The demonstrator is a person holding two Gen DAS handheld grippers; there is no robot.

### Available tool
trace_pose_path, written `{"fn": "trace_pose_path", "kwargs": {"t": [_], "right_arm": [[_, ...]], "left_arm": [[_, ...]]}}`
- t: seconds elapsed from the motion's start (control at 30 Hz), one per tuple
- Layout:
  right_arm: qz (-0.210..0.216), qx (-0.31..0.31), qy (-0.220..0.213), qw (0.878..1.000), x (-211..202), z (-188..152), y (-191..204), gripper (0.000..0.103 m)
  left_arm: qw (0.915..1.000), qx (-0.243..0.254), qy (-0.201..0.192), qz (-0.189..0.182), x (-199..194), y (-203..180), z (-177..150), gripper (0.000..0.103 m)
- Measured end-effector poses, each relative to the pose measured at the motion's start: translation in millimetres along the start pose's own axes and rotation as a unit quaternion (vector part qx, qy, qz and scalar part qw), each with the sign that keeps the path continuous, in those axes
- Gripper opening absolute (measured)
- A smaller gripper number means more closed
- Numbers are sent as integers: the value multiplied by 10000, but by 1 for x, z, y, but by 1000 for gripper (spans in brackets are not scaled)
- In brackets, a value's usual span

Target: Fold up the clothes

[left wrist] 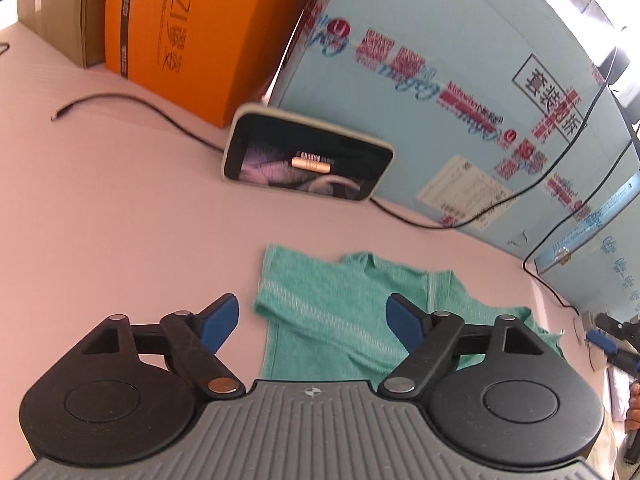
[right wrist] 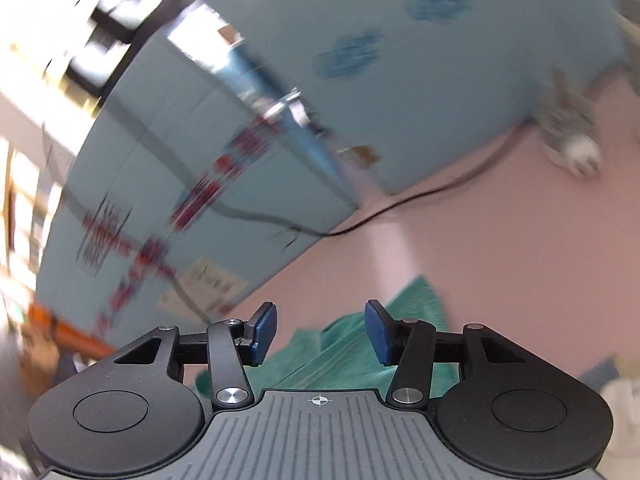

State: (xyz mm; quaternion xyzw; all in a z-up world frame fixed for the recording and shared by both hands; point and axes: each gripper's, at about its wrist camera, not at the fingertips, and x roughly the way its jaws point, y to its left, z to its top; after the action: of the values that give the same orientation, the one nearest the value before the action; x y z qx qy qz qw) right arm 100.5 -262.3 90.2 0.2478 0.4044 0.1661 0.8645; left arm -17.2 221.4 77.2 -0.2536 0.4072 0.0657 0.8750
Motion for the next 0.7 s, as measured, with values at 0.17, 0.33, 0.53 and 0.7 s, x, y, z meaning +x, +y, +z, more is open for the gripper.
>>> {"fn": "trace_pose_path", "kwargs": {"t": [0.17, 0.33, 0.53, 0.7], "right_arm": [[-372, -3315, 259, 9424, 23, -31, 95, 49], [59, -5348, 926, 8399, 52, -61, 142, 45], [467, -6306, 1679, 7563, 78, -73, 146, 45], [724, -6433, 2348, 7251, 103, -72, 144, 36]], "left_arm": [[9997, -145, 182, 50, 6, 4, -5, 81], [9996, 42, 290, -24, 4, -1, -8, 81], [9830, 1745, 559, 140, 2, -41, -24, 81], [9291, 3678, 291, 257, 0, -87, -38, 82]]}}
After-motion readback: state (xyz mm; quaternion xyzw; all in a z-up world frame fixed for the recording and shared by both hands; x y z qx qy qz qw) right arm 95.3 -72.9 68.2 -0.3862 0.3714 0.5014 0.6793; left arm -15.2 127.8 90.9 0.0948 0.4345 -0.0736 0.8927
